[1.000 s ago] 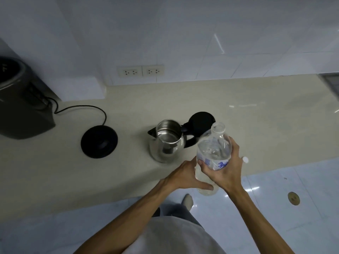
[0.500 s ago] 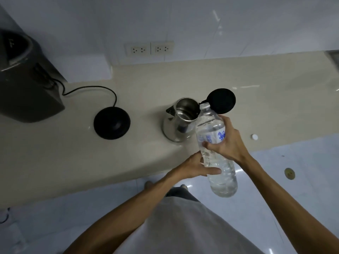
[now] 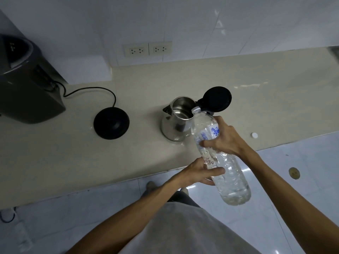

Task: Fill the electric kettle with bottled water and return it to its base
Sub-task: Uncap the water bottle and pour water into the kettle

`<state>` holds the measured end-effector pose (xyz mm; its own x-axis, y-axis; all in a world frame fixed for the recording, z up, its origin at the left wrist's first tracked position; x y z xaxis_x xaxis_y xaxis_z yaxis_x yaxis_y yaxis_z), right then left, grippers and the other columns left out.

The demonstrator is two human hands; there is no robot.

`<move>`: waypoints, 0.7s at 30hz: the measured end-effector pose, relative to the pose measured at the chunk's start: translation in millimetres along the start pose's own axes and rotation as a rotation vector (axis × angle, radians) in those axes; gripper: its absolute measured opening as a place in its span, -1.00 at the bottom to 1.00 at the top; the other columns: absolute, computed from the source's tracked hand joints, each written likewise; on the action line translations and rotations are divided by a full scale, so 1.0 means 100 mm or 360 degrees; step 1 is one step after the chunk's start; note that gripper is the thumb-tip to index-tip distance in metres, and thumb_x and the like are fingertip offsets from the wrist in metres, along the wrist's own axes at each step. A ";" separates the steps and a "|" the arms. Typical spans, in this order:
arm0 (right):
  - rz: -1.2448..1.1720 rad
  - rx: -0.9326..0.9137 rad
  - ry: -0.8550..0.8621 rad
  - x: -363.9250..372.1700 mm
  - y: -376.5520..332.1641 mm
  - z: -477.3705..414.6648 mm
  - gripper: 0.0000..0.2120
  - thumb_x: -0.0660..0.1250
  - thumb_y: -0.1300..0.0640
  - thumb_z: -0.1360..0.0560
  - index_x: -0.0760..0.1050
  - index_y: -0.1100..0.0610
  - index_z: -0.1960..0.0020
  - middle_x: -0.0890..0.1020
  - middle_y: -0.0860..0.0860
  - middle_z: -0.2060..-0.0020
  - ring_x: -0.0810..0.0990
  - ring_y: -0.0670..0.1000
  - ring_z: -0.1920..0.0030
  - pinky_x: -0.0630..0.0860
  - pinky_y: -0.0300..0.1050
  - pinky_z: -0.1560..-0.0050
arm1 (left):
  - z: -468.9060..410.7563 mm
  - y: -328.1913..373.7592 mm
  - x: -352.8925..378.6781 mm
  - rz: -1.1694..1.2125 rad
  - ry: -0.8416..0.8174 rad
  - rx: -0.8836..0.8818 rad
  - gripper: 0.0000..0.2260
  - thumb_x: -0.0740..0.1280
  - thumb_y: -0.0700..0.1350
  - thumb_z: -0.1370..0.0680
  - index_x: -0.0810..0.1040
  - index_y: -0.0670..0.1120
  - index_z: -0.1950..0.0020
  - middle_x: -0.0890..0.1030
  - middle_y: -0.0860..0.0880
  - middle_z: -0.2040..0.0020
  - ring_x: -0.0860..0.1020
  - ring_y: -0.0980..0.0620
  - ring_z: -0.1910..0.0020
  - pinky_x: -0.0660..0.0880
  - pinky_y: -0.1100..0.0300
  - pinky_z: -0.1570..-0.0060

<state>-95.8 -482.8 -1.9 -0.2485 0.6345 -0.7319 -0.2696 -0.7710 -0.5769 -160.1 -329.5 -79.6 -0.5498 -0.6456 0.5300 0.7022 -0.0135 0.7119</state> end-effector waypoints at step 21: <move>0.0001 0.0073 -0.0235 -0.13 -0.10 0.00 -0.14 0.58 -0.19 -0.14 0.27 -0.09 -0.33 0.64 -0.08 0.17 0.66 -0.06 0.33 0.50 -0.33 0.52 | 0.09 0.07 0.24 0.0110 0.0016 0.0061 -0.53 0.47 0.08 -0.62 0.51 -0.03 -0.48 0.71 -0.05 -0.31 0.70 -0.06 -0.28 0.67 0.04 -0.23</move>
<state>-90.0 -483.2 13.6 -0.3819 0.6376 -0.6691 -0.3106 -0.7704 -0.5568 -172.4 -337.9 -57.2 -0.4959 -0.6516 0.5741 0.7203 0.0607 0.6910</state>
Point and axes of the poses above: each hand's wrist, its own z-axis away from the middle knuckle, its own x-axis out of the palm, y = z × x, the point moved 1 cm from there along -z, towards the middle knuckle
